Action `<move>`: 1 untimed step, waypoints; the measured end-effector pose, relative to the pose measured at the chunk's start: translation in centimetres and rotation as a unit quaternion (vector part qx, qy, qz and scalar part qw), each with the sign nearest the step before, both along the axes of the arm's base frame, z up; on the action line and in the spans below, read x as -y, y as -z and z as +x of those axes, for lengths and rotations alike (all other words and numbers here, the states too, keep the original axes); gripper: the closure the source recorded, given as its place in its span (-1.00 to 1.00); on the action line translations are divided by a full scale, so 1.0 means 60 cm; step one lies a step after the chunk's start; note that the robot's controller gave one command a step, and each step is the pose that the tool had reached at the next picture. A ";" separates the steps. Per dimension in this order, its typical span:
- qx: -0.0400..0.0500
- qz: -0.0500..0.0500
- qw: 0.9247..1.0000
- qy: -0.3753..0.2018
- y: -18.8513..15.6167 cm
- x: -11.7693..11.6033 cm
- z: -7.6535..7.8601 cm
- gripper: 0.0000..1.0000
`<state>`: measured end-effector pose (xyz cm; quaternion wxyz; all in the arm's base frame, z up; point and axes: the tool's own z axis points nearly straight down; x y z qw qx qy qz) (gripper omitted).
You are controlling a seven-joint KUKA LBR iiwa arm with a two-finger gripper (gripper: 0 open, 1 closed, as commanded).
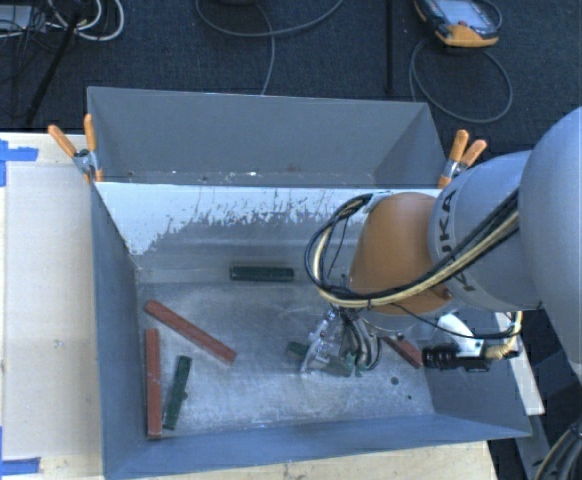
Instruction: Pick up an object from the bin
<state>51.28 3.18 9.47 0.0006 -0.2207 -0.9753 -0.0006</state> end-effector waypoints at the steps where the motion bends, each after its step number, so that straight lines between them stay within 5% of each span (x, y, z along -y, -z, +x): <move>1: 0.000 0.000 1.000 -0.003 -0.016 0.001 0.001 1.00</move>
Offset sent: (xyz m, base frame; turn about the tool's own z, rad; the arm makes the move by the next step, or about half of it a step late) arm -0.0001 0.0000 0.0646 0.0000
